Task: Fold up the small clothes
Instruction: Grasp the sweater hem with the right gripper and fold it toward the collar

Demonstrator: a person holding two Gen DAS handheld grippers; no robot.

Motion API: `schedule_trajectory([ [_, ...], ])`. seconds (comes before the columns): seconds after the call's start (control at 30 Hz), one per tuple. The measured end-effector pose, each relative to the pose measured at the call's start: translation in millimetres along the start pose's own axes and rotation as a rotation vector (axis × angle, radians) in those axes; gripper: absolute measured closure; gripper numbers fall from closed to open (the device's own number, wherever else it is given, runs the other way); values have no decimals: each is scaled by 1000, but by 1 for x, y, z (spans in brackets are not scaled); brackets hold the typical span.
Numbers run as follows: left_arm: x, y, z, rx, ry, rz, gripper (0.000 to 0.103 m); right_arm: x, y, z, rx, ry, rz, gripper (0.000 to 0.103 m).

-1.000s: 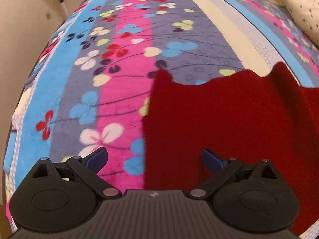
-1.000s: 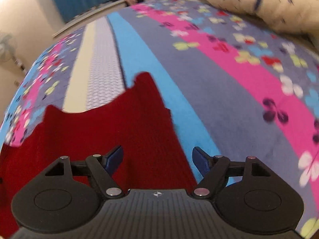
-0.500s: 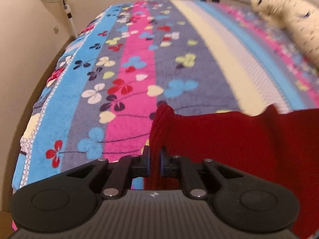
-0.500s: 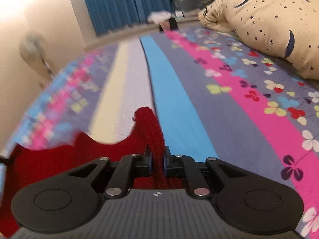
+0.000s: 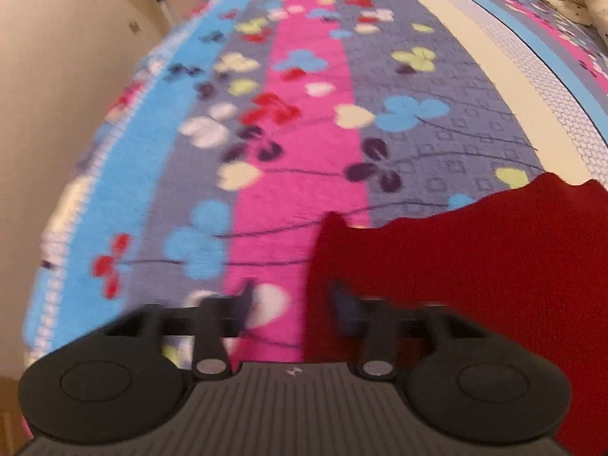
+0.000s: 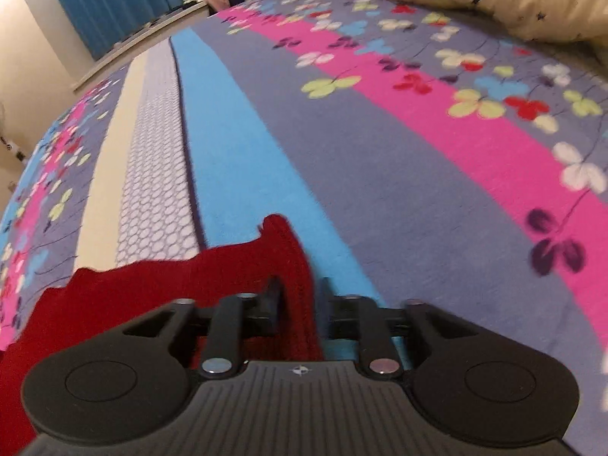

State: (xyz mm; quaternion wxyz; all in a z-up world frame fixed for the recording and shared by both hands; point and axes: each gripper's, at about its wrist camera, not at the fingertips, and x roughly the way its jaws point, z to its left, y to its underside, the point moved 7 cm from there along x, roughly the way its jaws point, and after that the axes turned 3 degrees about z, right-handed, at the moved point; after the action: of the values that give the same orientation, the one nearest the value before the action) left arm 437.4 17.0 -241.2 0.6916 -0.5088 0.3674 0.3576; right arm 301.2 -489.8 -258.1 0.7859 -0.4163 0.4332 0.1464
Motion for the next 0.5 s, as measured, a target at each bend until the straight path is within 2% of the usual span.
schedule_trajectory([
  [0.03,-11,4,7,-12,-13,-19,8,-9,-1,-2,-10,30,-17,45],
  [0.07,-20,10,13,-27,-27,-26,0,-21,-1,-3,-26,38,-40,40],
  [0.13,-40,28,19,-45,-58,0,0,-51,4,-2,-51,13,-77,34],
  [0.2,-54,58,16,-48,-76,87,0,-86,21,-2,-59,-2,-80,27],
  [0.23,-60,76,11,-55,-54,123,0,-104,35,2,-60,-6,-74,25],
  [0.3,-67,105,-1,-38,-20,142,0,-128,65,15,-92,-52,-59,22],
  [0.33,-67,117,-4,-31,-34,121,0,-134,82,22,-132,-52,-51,22],
  [0.4,-59,130,-6,-31,-64,54,0,-123,107,23,-189,18,-28,22],
  [0.43,-57,132,-5,-42,-61,49,0,-106,119,19,-199,66,8,22],
  [0.5,-67,128,-3,-59,-82,82,0,-75,136,12,-168,89,83,22],
])
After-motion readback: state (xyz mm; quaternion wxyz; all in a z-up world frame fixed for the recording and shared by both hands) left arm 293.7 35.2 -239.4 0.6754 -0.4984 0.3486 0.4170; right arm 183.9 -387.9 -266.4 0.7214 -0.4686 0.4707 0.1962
